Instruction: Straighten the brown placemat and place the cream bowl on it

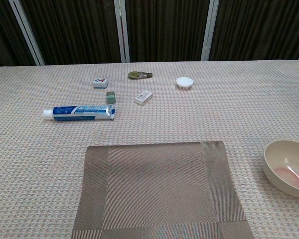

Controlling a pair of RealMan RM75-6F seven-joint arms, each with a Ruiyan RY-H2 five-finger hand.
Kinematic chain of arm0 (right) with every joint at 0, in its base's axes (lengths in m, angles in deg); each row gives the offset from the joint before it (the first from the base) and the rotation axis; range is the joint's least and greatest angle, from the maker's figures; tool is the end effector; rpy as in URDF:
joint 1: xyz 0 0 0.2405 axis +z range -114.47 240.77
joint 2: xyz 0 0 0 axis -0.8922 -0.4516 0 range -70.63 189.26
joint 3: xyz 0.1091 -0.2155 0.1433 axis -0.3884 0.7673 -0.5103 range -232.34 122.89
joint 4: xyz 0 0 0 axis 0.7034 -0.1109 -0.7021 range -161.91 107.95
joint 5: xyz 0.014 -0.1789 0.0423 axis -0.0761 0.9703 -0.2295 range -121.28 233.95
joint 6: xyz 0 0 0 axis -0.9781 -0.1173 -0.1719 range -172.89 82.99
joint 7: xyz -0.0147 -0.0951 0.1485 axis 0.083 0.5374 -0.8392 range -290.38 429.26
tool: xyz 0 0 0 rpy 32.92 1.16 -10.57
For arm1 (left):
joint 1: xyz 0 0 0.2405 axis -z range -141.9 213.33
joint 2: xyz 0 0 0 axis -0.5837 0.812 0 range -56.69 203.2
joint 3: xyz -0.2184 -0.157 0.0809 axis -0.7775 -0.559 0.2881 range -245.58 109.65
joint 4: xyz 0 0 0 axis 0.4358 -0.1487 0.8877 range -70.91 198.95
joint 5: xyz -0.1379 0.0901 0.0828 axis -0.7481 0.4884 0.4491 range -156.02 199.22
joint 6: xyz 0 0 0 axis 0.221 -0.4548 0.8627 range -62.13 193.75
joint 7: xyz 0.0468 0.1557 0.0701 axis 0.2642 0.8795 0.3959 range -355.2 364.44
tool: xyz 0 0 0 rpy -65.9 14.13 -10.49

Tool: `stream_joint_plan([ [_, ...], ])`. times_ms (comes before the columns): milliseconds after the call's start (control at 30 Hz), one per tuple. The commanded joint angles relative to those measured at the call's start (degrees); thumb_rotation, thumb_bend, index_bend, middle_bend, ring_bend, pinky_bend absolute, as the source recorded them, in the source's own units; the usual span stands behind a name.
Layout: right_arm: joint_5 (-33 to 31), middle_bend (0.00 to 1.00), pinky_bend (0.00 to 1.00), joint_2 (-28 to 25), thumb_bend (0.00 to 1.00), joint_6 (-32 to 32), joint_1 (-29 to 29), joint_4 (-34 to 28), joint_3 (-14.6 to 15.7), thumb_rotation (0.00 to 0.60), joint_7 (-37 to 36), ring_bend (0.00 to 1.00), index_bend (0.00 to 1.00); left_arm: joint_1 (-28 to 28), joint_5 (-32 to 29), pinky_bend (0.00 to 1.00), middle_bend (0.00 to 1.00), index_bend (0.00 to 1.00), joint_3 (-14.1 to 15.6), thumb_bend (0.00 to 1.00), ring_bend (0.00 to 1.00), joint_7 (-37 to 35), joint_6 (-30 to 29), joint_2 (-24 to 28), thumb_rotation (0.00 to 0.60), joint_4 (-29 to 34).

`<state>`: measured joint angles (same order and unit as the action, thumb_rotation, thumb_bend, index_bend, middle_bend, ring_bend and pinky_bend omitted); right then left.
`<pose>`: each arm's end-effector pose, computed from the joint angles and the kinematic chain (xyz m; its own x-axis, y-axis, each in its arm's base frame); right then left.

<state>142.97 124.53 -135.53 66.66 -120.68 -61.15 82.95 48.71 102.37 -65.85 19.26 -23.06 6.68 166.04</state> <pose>-0.3090 -0.2153 0.2107 0.5578 0.1408 0.8179 -0.8281 0.0277 0.5599 -0.2793 0.2365 0.1678 0.4424 -0.0034 0.8968 0.8954 -0.0543 -0.4419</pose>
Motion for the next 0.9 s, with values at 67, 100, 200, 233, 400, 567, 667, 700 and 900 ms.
stream_joint_plan([
  [67, 0.37, 0.0, 0.0, -0.04, 0.0, 0.62, -0.01, -0.37, 0.7, 0.6, -0.15, 0.0, 0.0, -0.21, 0.33, 0.0, 0.0, 0.0, -0.62, 0.0, 0.0, -0.75, 1.11, -0.03, 0.6, -1.87],
  [100, 0.4, 0.0, 0.0, -0.09, 0.0, 0.75, -0.02, -0.49, 0.81, 0.6, -0.14, 0.0, 0.0, -0.25, 0.37, 0.0, 0.0, 0.0, -0.73, 0.0, 0.0, -0.93, 1.18, -0.02, 0.6, -2.03],
  [200, 0.77, 0.0, 0.0, -0.39, 0.0, 1.87, 0.09, -1.58, 1.63, 0.6, -0.77, 0.0, 0.0, -0.49, 0.74, 0.0, 0.0, 0.0, -1.09, 0.0, 0.0, -1.64, 1.4, 0.25, 0.6, -2.46],
  [233, 0.97, 0.0, 0.0, -0.58, 0.0, 2.38, 0.2, -2.1, 1.94, 0.6, -1.27, 0.0, 0.0, -0.57, 0.81, 0.0, 0.0, 0.0, -1.15, 0.0, 0.0, -1.77, 1.41, 0.34, 0.6, -2.5],
  [400, 2.99, 0.0, 0.0, -1.93, 0.0, 7.49, 1.6, -5.04, 4.8, 0.6, -4.8, 0.0, 0.0, -1.1, 1.1, 0.0, 0.0, 0.0, -1.6, 0.0, 0.0, -2.47, 1.3, 1.43, 0.6, -1.83],
  [567, 4.66, 0.0, 0.0, -0.44, 0.0, 14.74, 4.33, -2.87, 7.57, 0.6, -4.39, 0.0, 0.06, -1.94, 1.45, 0.0, 0.0, 0.0, -2.11, 0.0, 0.0, -2.28, -0.13, 2.85, 0.6, -0.25],
  [667, 5.14, 0.0, 0.0, 0.75, 0.0, 18.51, 6.08, -1.29, 8.42, 0.6, -4.26, 0.0, 0.12, -2.67, 1.62, 0.0, 0.0, 0.0, -1.91, 0.0, 0.0, -2.23, -0.69, 3.72, 0.6, 0.71],
  [700, 5.39, 0.0, 0.0, 1.01, 0.0, 19.04, 6.4, -1.05, 8.56, 0.6, -4.29, 0.0, 0.14, -2.8, 1.61, 0.0, 0.0, 0.0, -1.92, 0.0, 0.0, -2.27, -0.81, 3.87, 0.6, 0.89],
  [900, 8.19, 0.0, 0.0, 4.18, 0.0, 24.24, 9.77, 2.04, 9.66, 0.6, -1.05, 0.0, 0.21, -3.76, 1.71, 0.0, 0.0, 0.0, -2.2, 0.0, 0.0, -2.69, -1.68, 4.74, 0.6, 1.75],
])
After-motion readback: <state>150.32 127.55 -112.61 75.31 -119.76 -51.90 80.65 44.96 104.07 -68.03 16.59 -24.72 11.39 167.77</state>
